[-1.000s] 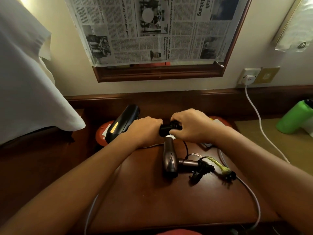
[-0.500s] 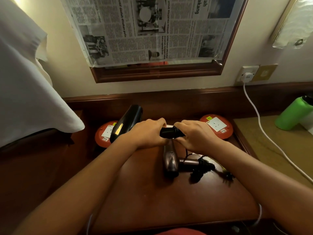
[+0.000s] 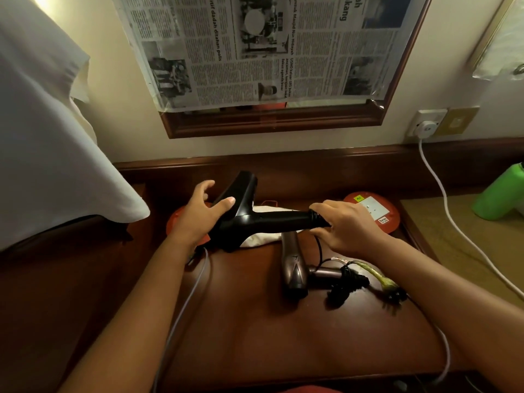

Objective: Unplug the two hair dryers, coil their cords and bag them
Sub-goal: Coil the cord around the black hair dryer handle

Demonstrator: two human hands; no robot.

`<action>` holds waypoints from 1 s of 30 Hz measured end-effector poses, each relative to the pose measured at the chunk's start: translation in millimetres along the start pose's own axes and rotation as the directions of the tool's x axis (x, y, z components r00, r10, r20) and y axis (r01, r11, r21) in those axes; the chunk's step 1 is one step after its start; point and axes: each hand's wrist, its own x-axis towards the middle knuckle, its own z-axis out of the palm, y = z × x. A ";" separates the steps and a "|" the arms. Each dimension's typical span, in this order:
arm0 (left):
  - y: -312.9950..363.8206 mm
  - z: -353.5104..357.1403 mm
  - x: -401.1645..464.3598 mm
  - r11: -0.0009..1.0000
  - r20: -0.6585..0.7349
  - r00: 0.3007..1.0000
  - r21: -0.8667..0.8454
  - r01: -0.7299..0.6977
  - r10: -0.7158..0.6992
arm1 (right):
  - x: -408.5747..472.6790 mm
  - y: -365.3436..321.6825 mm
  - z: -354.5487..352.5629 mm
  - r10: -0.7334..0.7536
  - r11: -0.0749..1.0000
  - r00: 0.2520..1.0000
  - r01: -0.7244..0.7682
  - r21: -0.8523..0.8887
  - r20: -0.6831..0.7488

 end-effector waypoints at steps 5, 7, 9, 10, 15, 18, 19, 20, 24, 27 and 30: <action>-10.4 3.7 -2.4 0.944 0.237 0.968 -0.293 0.151 -0.082 | -1.0 -3.5 6.0 0.036 0.999 0.999 -0.036 0.018 0.003; -15.2 3.6 -4.7 0.920 0.274 0.958 -0.345 0.184 -0.090 | -1.5 -3.8 9.1 0.046 0.999 0.999 -0.046 0.015 0.000; -18.8 2.9 -7.1 0.907 0.288 0.954 -0.374 0.195 -0.086 | -2.1 -4.7 12.7 0.055 0.998 0.998 -0.055 0.008 -0.005; -20.3 3.3 -8.1 0.904 0.283 0.955 -0.379 0.197 -0.090 | -2.2 -5.3 14.6 0.058 0.998 0.998 -0.058 0.005 -0.009; -31.4 7.9 -12.3 0.860 0.167 0.980 -0.478 0.177 -0.109 | 2.0 -14.2 27.1 0.092 0.996 0.996 -0.092 -0.017 -0.014; -39.7 7.6 -11.1 0.784 0.121 0.983 -0.593 0.184 -0.140 | 3.7 -25.4 31.8 0.170 0.985 0.985 -0.170 0.010 -0.009; -41.1 6.9 -10.5 0.774 0.108 0.984 -0.608 0.179 -0.143 | 4.1 -29.9 32.5 0.212 0.977 0.977 -0.212 0.036 -0.009; -41.9 6.2 -10.1 0.775 0.093 0.986 -0.609 0.168 -0.141 | 4.2 -35.2 32.3 0.263 0.962 0.965 -0.263 0.074 -0.002; -38.2 6.7 -11.0 0.783 0.048 0.990 -0.607 0.137 -0.135 | 4.1 -53.4 25.5 0.431 0.866 0.897 -0.441 0.238 0.093; -33.4 12.3 -15.1 0.792 0.003 0.991 -0.601 0.107 -0.131 | 1.6 -59.0 15.8 0.531 0.746 0.807 -0.589 0.311 0.258; -28.5 18.6 -18.3 0.782 -0.026 0.988 -0.615 0.103 -0.151 | 0.4 -55.9 8.3 0.601 0.582 0.712 -0.702 0.410 0.364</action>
